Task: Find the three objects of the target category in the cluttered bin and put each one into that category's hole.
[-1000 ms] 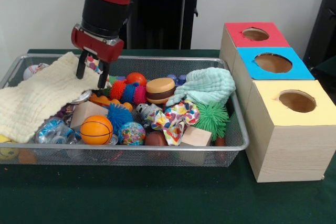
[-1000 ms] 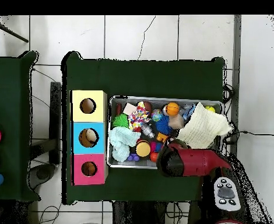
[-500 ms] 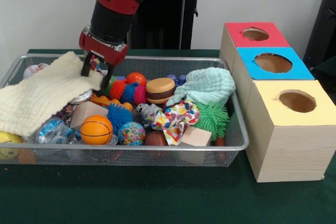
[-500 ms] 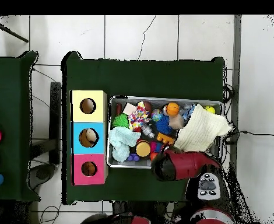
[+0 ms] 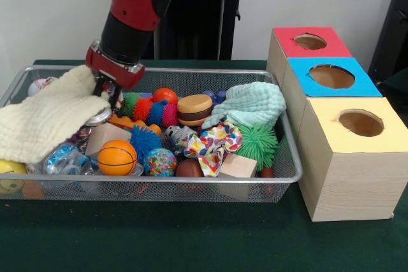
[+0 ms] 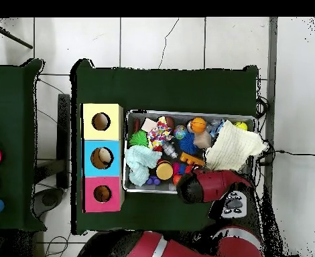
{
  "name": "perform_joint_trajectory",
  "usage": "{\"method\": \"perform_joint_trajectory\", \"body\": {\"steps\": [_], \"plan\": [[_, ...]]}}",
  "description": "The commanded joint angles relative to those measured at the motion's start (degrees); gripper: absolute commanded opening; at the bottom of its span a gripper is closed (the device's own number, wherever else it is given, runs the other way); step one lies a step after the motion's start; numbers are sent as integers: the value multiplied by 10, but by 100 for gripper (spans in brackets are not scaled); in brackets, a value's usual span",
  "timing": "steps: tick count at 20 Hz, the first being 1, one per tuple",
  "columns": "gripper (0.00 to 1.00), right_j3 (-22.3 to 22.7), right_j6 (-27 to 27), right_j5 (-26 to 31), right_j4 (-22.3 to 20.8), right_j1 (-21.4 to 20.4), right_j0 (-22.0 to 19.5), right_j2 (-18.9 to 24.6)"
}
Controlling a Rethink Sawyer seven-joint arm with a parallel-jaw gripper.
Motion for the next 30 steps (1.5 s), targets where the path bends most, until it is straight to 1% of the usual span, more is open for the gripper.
{"method": "perform_joint_trajectory", "body": {"steps": [1, 4, 6, 7, 8, 9, 10, 11, 13, 14, 15, 17, 19, 20, 22, 24, 26, 30], "plan": [[0, -52, 16, -12, -31, 51, 9, -11], [0, -46, 23, -28, -27, 47, 16, -14], [0, -41, 21, -26, -23, 38, 20, -9], [0, -31, 22, -24, -16, 27, 18, 0], [0, -18, 12, -8, -13, 8, 15, 10], [0, 4, 6, 24, 0, -26, 20, 16], [0, 20, 5, 40, 9, -48, 21, 21], [0, 48, -2, 67, 26, -89, 22, 36], [0, 87, -22, 116, 54, -152, 11, 74], [0, 99, -26, 127, 64, -172, 7, 88], [0, 112, -32, 151, 82, -199, 2, 106], [0, 121, -36, 178, 106, -226, -1, 128], [0, 125, -39, 196, 126, -241, -8, 151], [0, 124, -40, 200, 131, -243, -10, 158], [0, 131, -42, 202, 149, -243, -24, 184], [0, 142, -35, 199, 167, -241, -34, 205], [0, 152, -15, 196, 186, -240, -33, 213], [0, 159, 20, 187, 206, -237, -12, 211]]}}
